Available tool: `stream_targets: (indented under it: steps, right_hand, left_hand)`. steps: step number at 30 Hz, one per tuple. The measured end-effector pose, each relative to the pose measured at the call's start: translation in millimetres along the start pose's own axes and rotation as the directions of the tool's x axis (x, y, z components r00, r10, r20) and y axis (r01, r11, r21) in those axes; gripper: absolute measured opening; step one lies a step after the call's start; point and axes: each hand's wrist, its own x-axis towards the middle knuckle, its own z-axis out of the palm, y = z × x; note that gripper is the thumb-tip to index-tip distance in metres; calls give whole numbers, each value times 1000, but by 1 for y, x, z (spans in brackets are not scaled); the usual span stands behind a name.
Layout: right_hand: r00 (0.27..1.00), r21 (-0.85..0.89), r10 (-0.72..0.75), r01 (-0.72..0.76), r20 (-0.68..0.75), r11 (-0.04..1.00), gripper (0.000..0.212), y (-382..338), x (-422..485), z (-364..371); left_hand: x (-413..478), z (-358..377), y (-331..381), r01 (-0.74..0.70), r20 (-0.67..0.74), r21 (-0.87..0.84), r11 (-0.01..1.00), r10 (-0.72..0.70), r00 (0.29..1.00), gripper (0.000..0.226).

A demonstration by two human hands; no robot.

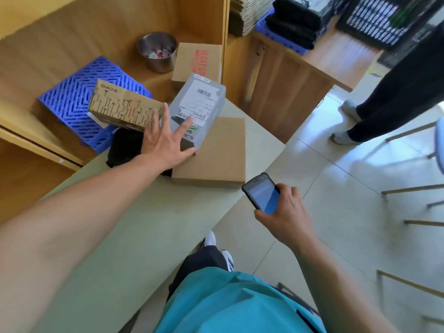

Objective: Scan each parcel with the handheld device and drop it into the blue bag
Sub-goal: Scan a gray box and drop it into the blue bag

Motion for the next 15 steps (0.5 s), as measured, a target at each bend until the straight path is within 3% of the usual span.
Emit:
stream_targets:
  steps: [4,9,15]
  right_hand:
    - [999,5,43,-43,-3,999,80,-8,11,1]
    - [998,-1,60,-60,14,998,81,-15,7,5]
    - [998,-5,61,-61,3,998,80,-15,3,5]
  left_hand:
    - [27,6,-5,75,83,-46,996,-71,994,105]
    - [39,10,-4,79,150,-131,988,-58,987,113]
    - [40,8,14,127,187,-184,975,-93,978,111]
